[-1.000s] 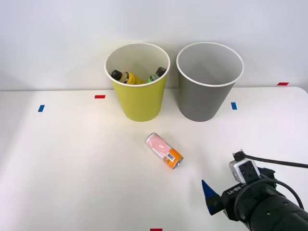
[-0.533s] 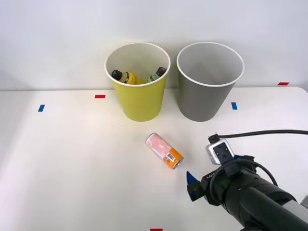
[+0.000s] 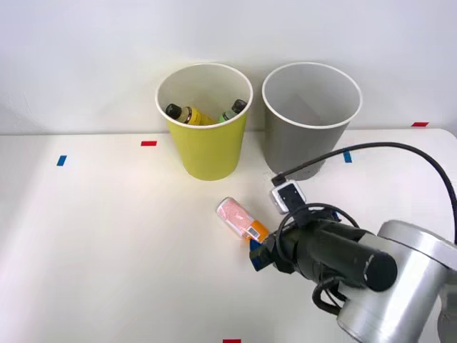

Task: Put cans in the gray bin, plastic bottles in the light green bin

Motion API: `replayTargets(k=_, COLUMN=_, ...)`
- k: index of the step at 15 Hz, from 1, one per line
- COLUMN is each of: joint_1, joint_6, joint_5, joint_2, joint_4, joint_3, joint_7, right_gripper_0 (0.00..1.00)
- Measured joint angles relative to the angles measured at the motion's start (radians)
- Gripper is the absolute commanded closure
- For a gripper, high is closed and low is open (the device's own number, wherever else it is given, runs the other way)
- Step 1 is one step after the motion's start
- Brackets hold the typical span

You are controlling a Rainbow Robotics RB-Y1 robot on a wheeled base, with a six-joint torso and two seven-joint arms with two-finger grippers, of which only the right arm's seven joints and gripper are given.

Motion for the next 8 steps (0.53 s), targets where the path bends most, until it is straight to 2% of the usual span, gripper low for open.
replayTargets(k=4, joint_1=-0.144, joint_6=0.001, joint_5=-0.160, joint_2=0.025, joint_4=0.127, joint_3=0.001, joint_7=0.004, right_gripper_0=0.00)
replayTargets(k=8, joint_1=-0.244, joint_6=0.001, joint_5=-0.252, joint_2=0.079, joint_4=0.267, joint_3=0.003, joint_7=0.013, right_gripper_0=0.00)
